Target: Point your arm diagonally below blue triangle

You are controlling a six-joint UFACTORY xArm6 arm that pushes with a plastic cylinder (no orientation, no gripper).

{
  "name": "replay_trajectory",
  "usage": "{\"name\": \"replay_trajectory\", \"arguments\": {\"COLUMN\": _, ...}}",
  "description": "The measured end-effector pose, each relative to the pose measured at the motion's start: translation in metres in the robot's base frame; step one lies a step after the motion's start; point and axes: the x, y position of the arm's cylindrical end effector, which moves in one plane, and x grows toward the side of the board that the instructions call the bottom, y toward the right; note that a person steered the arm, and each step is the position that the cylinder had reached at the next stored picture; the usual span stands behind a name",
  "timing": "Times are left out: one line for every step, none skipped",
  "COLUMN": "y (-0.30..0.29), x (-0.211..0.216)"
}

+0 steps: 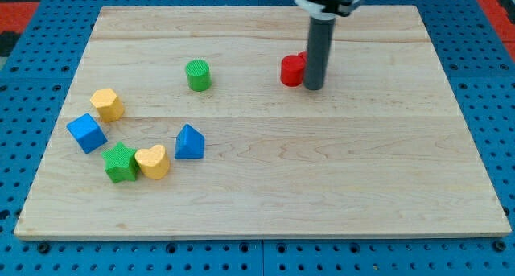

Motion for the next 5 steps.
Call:
{"name": "replay_trajectory", "arguments": {"y": 0.026, "x": 0.044}}
{"name": "replay_trajectory", "arguments": {"y": 0.032, "x": 0.073}}
{"name": "replay_trajectory", "arguments": {"y": 0.032, "x": 0.082}}
{"name": "replay_trajectory", "arguments": {"y": 0.028, "x": 0.083}}
{"name": "replay_trajectory", "arguments": {"y": -0.002, "x": 0.104}}
